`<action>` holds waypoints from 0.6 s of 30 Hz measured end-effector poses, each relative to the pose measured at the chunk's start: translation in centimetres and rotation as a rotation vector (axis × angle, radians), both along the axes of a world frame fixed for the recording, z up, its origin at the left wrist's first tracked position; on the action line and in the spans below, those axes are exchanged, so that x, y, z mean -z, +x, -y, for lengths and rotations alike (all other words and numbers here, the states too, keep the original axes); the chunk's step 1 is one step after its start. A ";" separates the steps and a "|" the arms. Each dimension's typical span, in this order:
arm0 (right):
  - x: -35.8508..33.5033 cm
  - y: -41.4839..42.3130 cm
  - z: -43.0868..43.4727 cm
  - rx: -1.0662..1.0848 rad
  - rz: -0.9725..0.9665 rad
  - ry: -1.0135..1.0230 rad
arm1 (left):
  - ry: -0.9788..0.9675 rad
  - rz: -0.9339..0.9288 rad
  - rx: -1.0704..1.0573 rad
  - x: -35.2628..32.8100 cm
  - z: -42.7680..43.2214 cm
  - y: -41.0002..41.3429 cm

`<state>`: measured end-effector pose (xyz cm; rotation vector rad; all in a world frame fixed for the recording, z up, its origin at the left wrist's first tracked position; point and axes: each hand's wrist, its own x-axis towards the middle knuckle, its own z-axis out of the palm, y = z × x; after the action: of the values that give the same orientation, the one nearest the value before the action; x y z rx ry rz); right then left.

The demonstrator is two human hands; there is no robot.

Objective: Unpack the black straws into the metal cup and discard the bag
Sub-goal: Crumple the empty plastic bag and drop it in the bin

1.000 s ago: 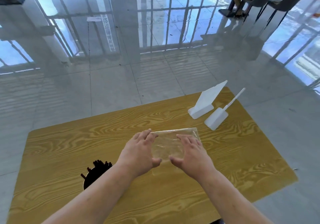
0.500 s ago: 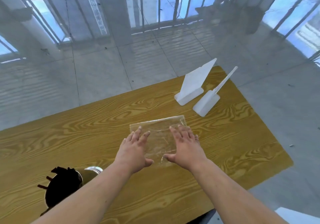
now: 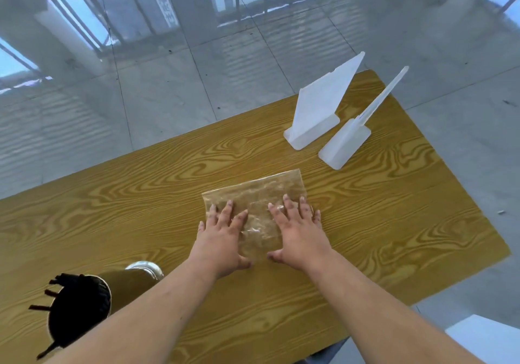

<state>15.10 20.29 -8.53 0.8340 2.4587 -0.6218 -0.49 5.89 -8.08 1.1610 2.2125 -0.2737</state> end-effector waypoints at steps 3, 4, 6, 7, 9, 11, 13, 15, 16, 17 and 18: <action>0.2 0.4 0.6 -0.014 -0.023 0.051 | -0.019 -0.063 0.045 0.1 -0.5 0.3; 0.1 0.4 0.8 -0.006 -0.032 0.058 | -0.027 -0.078 0.056 -0.1 -0.6 0.4; -0.3 0.5 1.0 0.020 -0.046 0.065 | -0.029 -0.116 0.088 -0.6 -0.9 0.8; -0.6 0.5 1.2 0.034 -0.051 0.069 | -0.018 -0.138 0.108 -0.8 -0.9 1.0; -1.0 0.6 1.6 0.058 -0.070 0.093 | 0.018 -0.152 0.137 -1.3 -0.9 1.4; -1.4 0.7 2.1 0.101 -0.122 0.113 | 0.037 -0.136 0.167 -1.8 -0.8 1.8; -2.0 0.8 2.3 0.189 -0.201 0.066 | 0.062 -0.084 0.155 -2.2 -0.5 2.5; -2.7 0.9 2.6 0.318 -0.277 -0.062 | 0.111 0.009 0.070 -3.0 0.1 3.2; -3.1 0.9 2.8 0.416 -0.318 -0.155 | 0.135 0.054 0.019 -3.4 0.5 3.5; -3.6 0.9 3.0 0.533 -0.360 -0.257 | 0.151 0.086 -0.021 -3.9 1.0 3.8; -4.1 0.9 3.4 0.656 -0.404 -0.357 | 0.166 0.108 -0.053 -4.4 1.4 4.0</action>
<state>16.03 16.91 -4.48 1.4805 2.2547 -1.5383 3.52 4.49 -3.70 1.1728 2.1998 -0.0048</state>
